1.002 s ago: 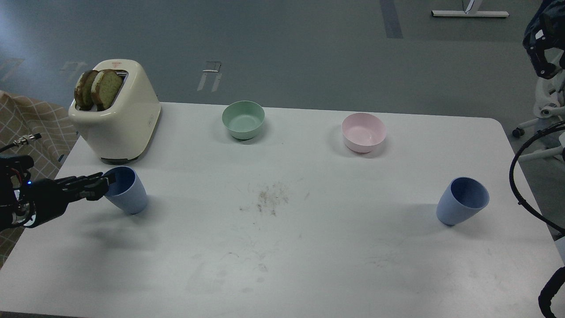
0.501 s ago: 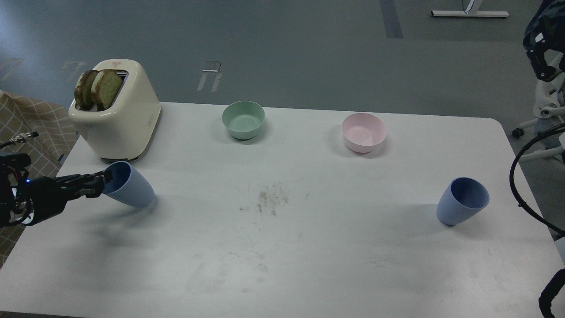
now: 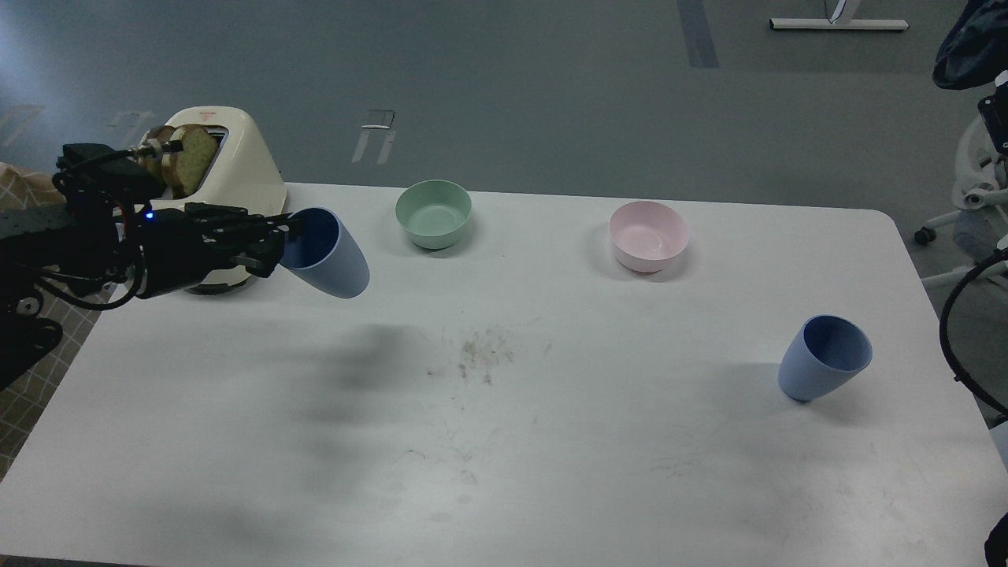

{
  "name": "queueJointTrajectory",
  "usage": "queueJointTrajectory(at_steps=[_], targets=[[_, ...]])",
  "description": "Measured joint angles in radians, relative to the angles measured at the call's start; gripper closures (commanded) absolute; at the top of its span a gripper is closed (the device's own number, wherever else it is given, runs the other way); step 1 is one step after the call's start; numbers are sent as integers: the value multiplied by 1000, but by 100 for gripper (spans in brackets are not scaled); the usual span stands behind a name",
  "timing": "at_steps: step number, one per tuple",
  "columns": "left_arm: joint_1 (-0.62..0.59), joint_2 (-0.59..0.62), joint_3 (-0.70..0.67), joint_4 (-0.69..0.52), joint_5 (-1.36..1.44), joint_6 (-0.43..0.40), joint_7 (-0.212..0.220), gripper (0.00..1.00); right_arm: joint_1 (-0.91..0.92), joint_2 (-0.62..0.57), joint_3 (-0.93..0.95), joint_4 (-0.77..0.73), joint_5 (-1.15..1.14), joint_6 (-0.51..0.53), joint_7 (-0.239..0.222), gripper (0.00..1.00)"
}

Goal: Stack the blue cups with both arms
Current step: 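Carry the blue cup with the left hand to the table center and set it down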

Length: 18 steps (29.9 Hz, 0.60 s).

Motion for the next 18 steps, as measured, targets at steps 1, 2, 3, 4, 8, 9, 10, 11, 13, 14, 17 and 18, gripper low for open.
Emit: queueJointTrajectory(at_steps=[1,2,3,4,8,9,10,11,13,14,17,18], targets=[[-46,-19,46,-3,1,-1,1,100,-4,-5,5,0,1,0,0,0],[-94,-40,95,-4,2,-1,2,100,-8,-10,10,0,1,0,0,0],[-142,-64,144,-3,3,-1,3,100,-12,-14,13,0,1,0,0,0],[-181,-86,186,0,4,-2,3,100,-15,-16,15,0,2,0,1,0],[-319,-220,362,58,32,-2,12,100,-26,-21,22,0,15,0,1,0],[-340,-261,396,76,46,-3,14,100,-30,-21,22,0,17,0,1,0],[-352,-294,419,90,59,-3,15,100,-33,-21,22,2,19,0,1,0],[-359,-319,432,103,69,-3,17,100,-35,-23,23,3,20,0,1,0],[-364,-356,447,121,86,-4,19,100,-42,-31,25,4,21,0,1,0],[-365,-365,452,126,91,-5,21,100,-46,-35,28,5,21,0,1,0],[-368,-378,479,140,99,-9,32,100,-58,-40,38,5,21,0,1,0],[-369,-384,493,150,103,-11,40,100,-60,-40,40,5,21,0,1,0]])
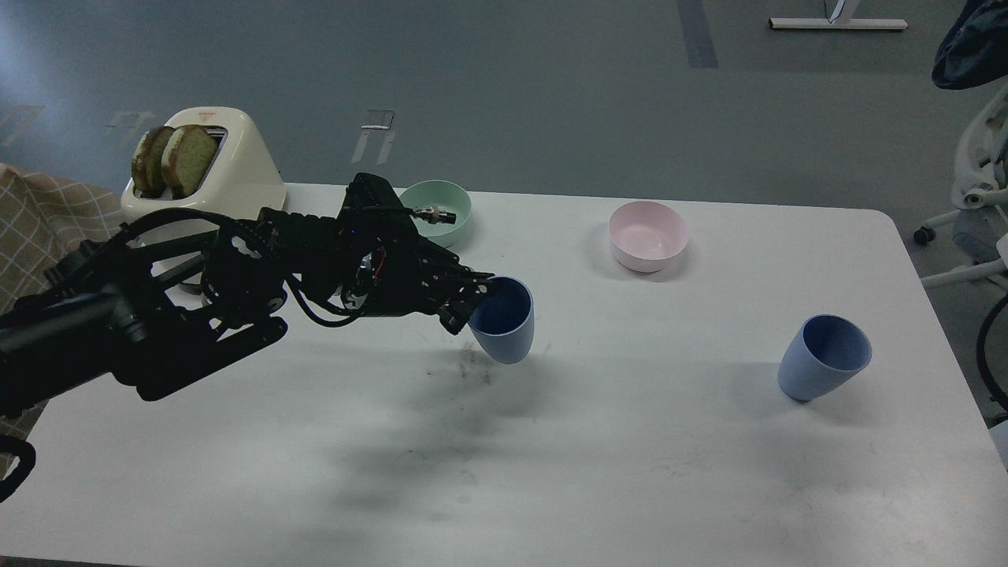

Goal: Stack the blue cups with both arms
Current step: 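Carry the blue cup with the left hand to the table center and set it down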

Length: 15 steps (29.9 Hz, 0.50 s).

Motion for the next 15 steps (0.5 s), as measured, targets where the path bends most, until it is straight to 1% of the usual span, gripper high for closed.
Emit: queueJointTrajectory(at_steps=[4,9,10,11,12,13,15], targets=[[0,-39,29,46,50,-1,22,100,-4,-2,4,0,1,0,0,0],[7,-79,32,88,72,-1,25,100,-4,-2,4,0,1,0,0,0],[8,-83,32,92,73,-1,25,95,-4,-2,4,0,1,0,0,0],[9,-86,32,94,73,-1,25,87,-4,-2,5,0,1,0,0,0],[9,-87,32,95,73,-1,25,83,-5,-2,5,0,1,0,0,0],[9,-88,32,95,72,-1,26,63,-5,-2,5,0,1,0,0,0],[9,-90,32,96,67,-3,26,34,-5,-2,5,0,1,0,0,0]])
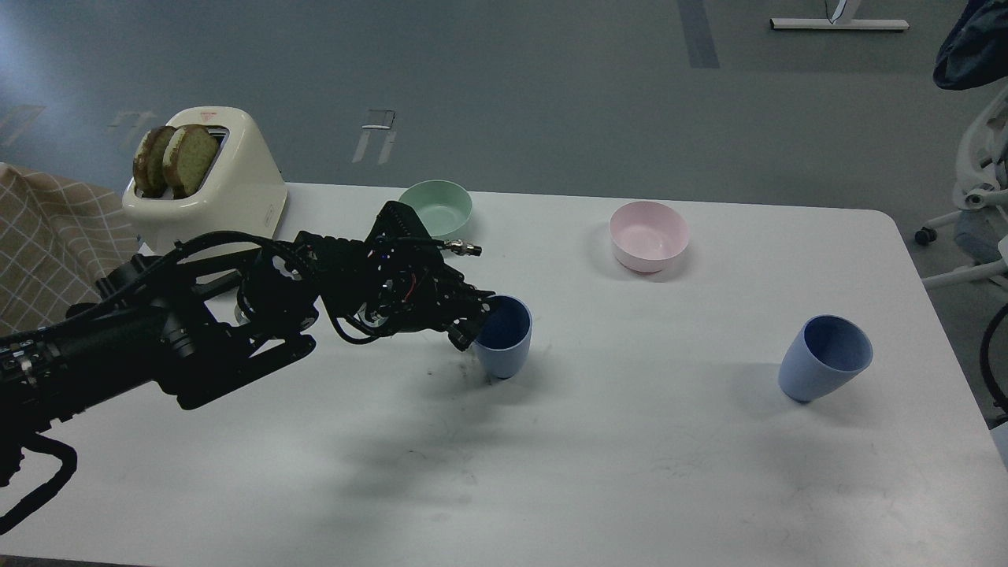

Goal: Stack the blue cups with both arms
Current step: 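Carry the blue cup with the left hand to the table center and set it down, then release the cup and raise the left arm back to rest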

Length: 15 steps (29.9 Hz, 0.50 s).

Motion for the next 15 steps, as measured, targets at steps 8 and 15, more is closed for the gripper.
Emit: queueJointTrajectory(at_steps=[8,15], targets=[[-16,17,-34,-9,-50,4,-1,18,0,-10,-1,0,-1,0,-1,0],[-35,70,-153,-10,-249,10,-7,11,-3,-84,-3,3,-1,0,-2,0]])
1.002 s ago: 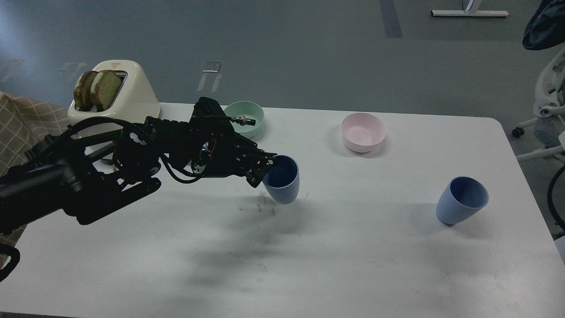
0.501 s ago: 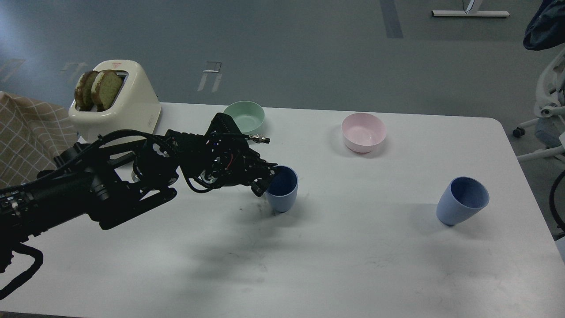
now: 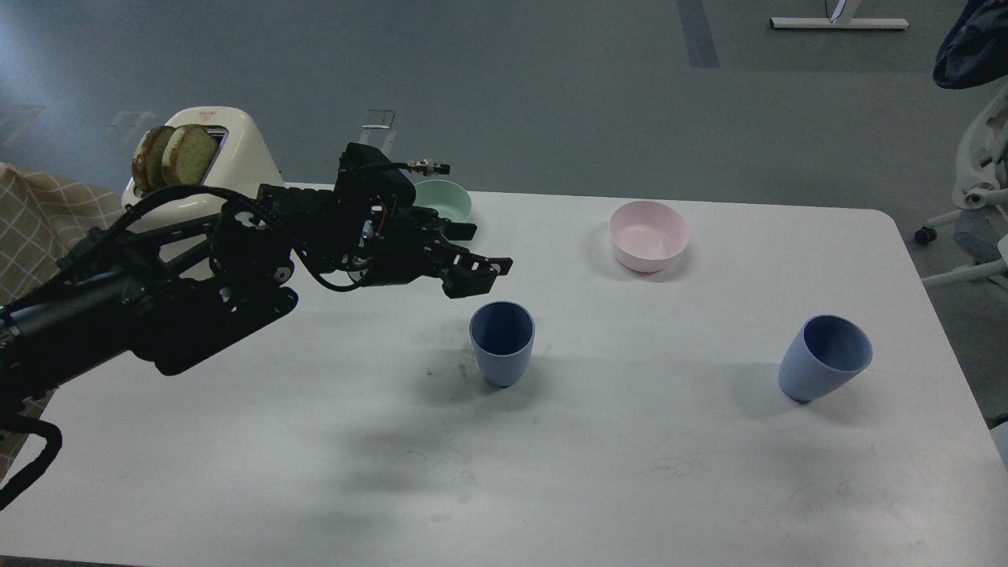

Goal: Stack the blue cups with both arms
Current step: 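Release the cup and raise the left arm back to rest, then reach the right hand to the other blue cup and grasp it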

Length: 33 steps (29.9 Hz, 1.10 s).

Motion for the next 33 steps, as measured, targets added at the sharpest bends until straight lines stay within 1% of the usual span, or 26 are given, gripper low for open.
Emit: queueJointTrajectory(at_steps=[1,2,3,7,11,14,18,20,22,24,27,29,33], targets=[[-1,10,-25,0,-29,4,-1,9,-1,-11,-4,4,0,0,-1,0],[-1,18,-56,1,-68,10,-3,5,-9,-32,-10,11,-2,0,-2,0],[1,25,-83,1,-107,17,-5,4,-20,-47,-19,20,-3,0,-3,0],[49,56,-248,8,-446,63,-21,3,-89,-156,-96,145,-9,0,-3,0],[114,68,-385,12,-771,72,-29,2,-168,-233,-134,265,-46,0,-2,0],[183,69,-533,27,-951,72,-39,2,-232,-267,-155,348,-140,0,-2,0],[266,62,-732,77,-1111,62,-52,2,-283,-284,-161,406,-335,0,-1,0],[297,61,-794,101,-1179,59,-54,2,-292,-293,-162,427,-446,0,3,0],[325,61,-837,119,-1248,58,-54,2,-296,-304,-163,448,-549,0,9,0],[353,61,-875,127,-1323,59,-53,2,-303,-322,-173,476,-687,0,27,0],[382,62,-912,131,-1401,63,-44,2,-327,-359,-212,512,-894,0,80,0],[387,65,-917,142,-1417,63,-42,2,-336,-375,-252,529,-1005,0,102,0],[384,66,-918,209,-1424,59,-41,2,-346,-385,-335,539,-1142,0,114,0]])
